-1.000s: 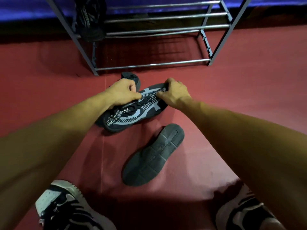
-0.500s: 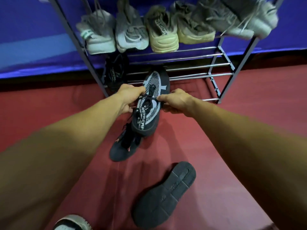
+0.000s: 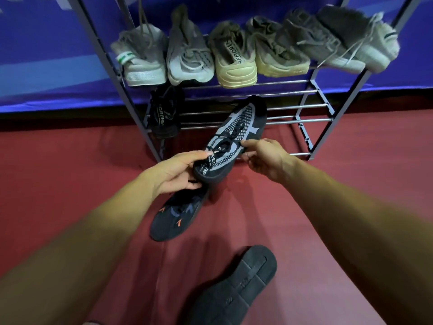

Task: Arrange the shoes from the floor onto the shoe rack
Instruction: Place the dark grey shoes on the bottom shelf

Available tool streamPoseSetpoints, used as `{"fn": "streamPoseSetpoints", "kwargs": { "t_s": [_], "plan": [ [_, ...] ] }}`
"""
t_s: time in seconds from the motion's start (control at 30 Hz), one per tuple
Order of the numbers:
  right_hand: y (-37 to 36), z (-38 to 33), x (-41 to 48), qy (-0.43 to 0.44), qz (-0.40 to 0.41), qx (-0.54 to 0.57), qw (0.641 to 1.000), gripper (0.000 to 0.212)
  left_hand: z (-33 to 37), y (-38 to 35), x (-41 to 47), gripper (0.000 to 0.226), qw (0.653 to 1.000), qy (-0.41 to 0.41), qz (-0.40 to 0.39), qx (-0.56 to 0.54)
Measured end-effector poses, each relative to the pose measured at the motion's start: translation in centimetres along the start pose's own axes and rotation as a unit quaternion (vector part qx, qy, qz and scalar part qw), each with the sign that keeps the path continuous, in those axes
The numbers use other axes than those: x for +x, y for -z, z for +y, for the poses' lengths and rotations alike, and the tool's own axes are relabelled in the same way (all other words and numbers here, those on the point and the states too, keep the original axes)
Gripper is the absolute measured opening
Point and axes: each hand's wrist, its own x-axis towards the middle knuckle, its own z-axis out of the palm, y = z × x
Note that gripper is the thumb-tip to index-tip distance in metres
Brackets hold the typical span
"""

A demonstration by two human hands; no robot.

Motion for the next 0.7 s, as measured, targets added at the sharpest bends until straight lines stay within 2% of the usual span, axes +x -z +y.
{"fn": "streamPoseSetpoints", "kwargs": {
  "t_s": [0.07, 0.17, 0.33, 0.5, 0.53, 0.6, 0.63, 0.7],
  "plan": [
    [-0.2, 0.2, 0.3, -0.004, 0.007, 0.042, 0.999, 0.006, 0.1, 0.4, 0.1, 0.039, 0.999, -0.006, 0.01, -0.041],
    [-0.9, 0.1, 0.4, 0.0, 0.021, 0.096, 0.995, 0.004, 0.8, 0.3, 0.2, 0.064, 0.994, -0.031, 0.009, -0.107],
    [-1.9, -0.6, 0.9, -0.002, 0.047, 0.124, 0.991, 0.021, 1.8, -1.3, 1.2, 0.043, 0.972, -0.096, 0.123, -0.177],
    [-0.6, -0.8, 1.9, 0.029, 0.152, 0.108, 0.982, 0.056, 2.3, -0.8, 1.5, 0.029, 0.957, -0.128, 0.162, -0.204],
    [-0.1, -0.9, 2.0, 0.034, 0.159, 0.118, 0.98, 0.055, 2.3, -0.5, 1.5, 0.024, 0.955, -0.133, 0.161, -0.213],
    [0.9, -1.1, 2.0, 0.037, 0.152, 0.143, 0.977, 0.04, 2.5, 0.1, 1.4, 0.023, 0.95, -0.142, 0.161, -0.226],
    [1.4, -1.1, 2.0, 0.036, 0.141, 0.144, 0.979, 0.033, 2.6, 0.3, 1.3, 0.029, 0.947, -0.145, 0.166, -0.233],
    [2.2, -1.1, 1.9, 0.034, 0.111, 0.14, 0.983, 0.033, 2.8, 0.6, 1.4, 0.047, 0.941, -0.151, 0.175, -0.247]
  ]
}}
